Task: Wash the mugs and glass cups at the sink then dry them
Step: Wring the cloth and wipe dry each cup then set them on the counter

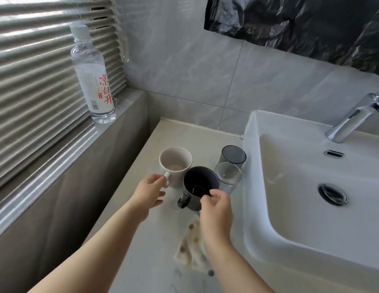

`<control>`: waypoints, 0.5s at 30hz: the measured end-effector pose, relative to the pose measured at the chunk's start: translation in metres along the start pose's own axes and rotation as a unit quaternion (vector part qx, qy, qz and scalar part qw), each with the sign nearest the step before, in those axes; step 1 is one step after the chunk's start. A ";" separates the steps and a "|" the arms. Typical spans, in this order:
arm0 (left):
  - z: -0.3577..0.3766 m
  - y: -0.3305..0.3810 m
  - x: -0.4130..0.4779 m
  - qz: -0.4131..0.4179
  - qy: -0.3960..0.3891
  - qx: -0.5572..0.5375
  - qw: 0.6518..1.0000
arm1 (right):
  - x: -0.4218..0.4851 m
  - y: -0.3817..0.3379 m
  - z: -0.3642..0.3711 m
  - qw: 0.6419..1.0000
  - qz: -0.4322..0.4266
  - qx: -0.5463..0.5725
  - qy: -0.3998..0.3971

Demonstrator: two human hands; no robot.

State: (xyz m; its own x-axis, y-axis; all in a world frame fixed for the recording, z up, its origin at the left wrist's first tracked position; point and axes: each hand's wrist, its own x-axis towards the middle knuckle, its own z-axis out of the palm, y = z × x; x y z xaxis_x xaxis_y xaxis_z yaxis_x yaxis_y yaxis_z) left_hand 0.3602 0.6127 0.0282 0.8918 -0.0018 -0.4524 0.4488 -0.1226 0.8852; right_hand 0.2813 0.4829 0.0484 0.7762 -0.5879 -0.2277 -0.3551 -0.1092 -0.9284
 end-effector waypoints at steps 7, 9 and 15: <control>0.003 0.000 0.007 0.002 -0.008 0.004 1.000 | -0.010 0.015 0.021 0.991 0.089 0.063 -0.076; 0.003 0.000 0.008 0.005 -0.011 0.006 1.000 | -0.010 0.014 0.023 0.979 0.109 0.125 -0.117; 0.001 -0.003 0.012 0.030 -0.024 0.027 0.999 | -0.007 0.010 0.035 0.949 0.158 0.182 -0.204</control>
State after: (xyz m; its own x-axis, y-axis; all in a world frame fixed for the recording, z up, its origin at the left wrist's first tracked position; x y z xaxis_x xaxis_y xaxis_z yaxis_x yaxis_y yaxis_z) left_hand 0.3692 0.6115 0.0205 0.9128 -0.0575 -0.4044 0.3897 -0.1737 0.9044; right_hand 0.2907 0.5142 0.0307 0.8241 -0.1778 -0.5378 -0.4585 0.3483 -0.8176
